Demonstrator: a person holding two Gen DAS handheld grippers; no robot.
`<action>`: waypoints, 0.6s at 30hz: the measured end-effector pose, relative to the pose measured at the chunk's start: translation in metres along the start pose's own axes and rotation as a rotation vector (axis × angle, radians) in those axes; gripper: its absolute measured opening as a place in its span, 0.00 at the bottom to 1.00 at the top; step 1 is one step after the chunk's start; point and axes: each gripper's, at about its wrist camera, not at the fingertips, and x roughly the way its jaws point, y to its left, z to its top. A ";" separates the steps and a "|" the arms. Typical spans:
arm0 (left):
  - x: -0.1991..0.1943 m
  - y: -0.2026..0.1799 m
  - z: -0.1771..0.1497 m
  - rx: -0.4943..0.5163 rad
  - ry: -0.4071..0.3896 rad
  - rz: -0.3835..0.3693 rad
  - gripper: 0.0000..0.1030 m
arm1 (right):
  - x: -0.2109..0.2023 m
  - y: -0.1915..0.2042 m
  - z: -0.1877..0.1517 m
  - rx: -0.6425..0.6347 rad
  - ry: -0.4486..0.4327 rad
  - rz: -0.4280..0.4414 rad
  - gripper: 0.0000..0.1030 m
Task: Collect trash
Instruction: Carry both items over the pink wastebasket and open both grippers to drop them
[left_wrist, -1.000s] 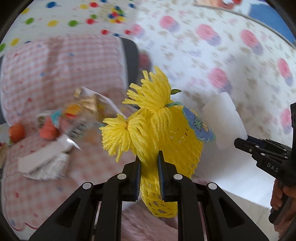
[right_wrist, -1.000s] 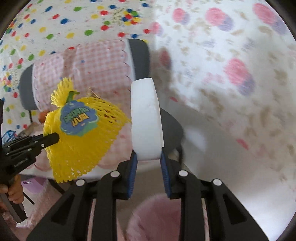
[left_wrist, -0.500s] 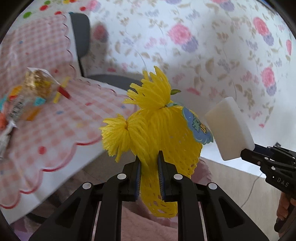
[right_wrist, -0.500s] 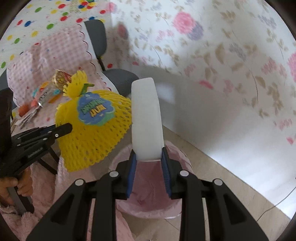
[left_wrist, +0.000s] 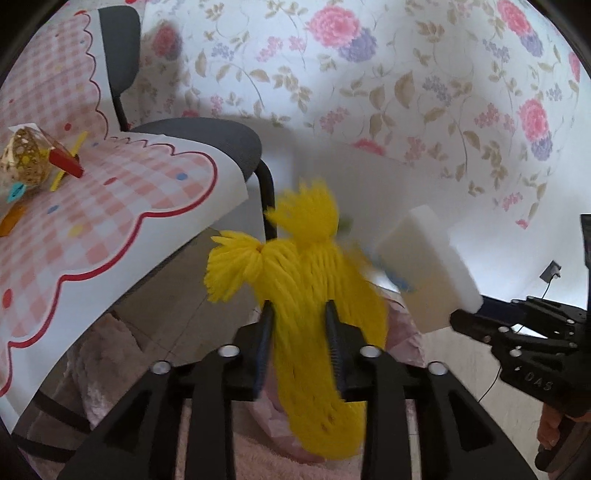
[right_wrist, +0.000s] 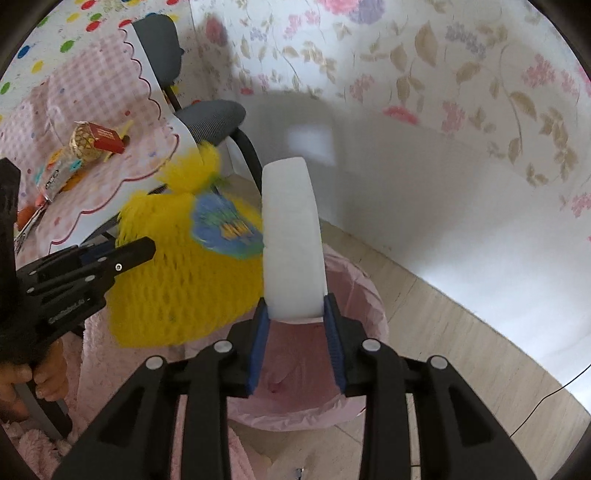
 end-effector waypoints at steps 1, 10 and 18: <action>0.001 0.000 0.000 -0.004 0.001 -0.001 0.40 | 0.003 -0.001 -0.001 0.005 0.008 -0.002 0.37; -0.014 0.021 0.003 -0.072 -0.022 -0.019 0.45 | 0.003 0.003 0.002 0.003 0.022 -0.011 0.43; -0.058 0.052 0.004 -0.094 -0.080 0.115 0.45 | -0.028 0.010 0.029 0.002 -0.089 0.001 0.43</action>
